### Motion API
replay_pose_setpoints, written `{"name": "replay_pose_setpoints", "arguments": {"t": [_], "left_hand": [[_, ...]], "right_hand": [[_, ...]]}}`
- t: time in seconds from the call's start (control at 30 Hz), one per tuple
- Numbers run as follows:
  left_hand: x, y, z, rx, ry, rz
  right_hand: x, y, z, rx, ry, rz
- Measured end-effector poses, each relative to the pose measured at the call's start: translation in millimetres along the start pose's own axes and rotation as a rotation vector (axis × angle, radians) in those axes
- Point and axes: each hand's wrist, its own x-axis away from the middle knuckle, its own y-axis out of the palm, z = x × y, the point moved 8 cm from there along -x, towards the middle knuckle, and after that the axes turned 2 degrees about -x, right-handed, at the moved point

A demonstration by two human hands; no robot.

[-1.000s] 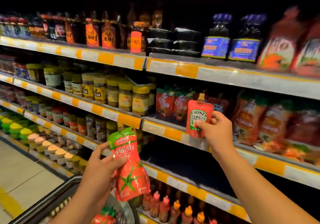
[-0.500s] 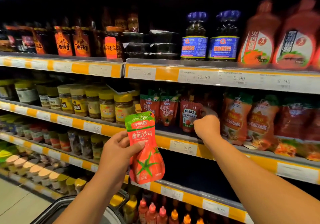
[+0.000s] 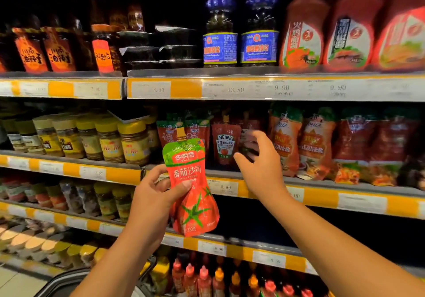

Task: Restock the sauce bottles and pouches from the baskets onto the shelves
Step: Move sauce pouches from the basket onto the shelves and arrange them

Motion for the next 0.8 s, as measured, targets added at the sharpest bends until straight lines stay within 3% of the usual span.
{"name": "replay_pose_setpoints", "arguments": {"t": [0.1, 0.23, 0.47, 0.6, 0.7, 0.8], "left_hand": [[7.1, 19.1, -2.0, 0.015, 0.013, -0.033], [22.2, 53.5, -9.4, 0.009, 0.033, -0.076], [55.6, 110.0, -27.3, -0.111, 0.041, -0.179], [72.4, 108.0, -37.0, -0.226, 0.029, -0.26], [82.5, 51.0, -54.1, -0.271, -0.015, -0.118], [98.8, -45.4, -83.4, -0.3, -0.133, 0.18]], "right_hand": [[40.3, -5.3, -3.3, -0.275, 0.036, -0.195], [100.6, 2.9, 17.8, -0.414, 0.213, -0.491], [139.3, -31.9, 46.4, -0.42, 0.251, -0.358], [161.9, -42.1, 64.7, -0.43, 0.315, -0.348], [177.4, -35.9, 78.9, -0.378, 0.362, -0.403], [191.4, -14.3, 85.3, -0.382, 0.408, -0.472]]}}
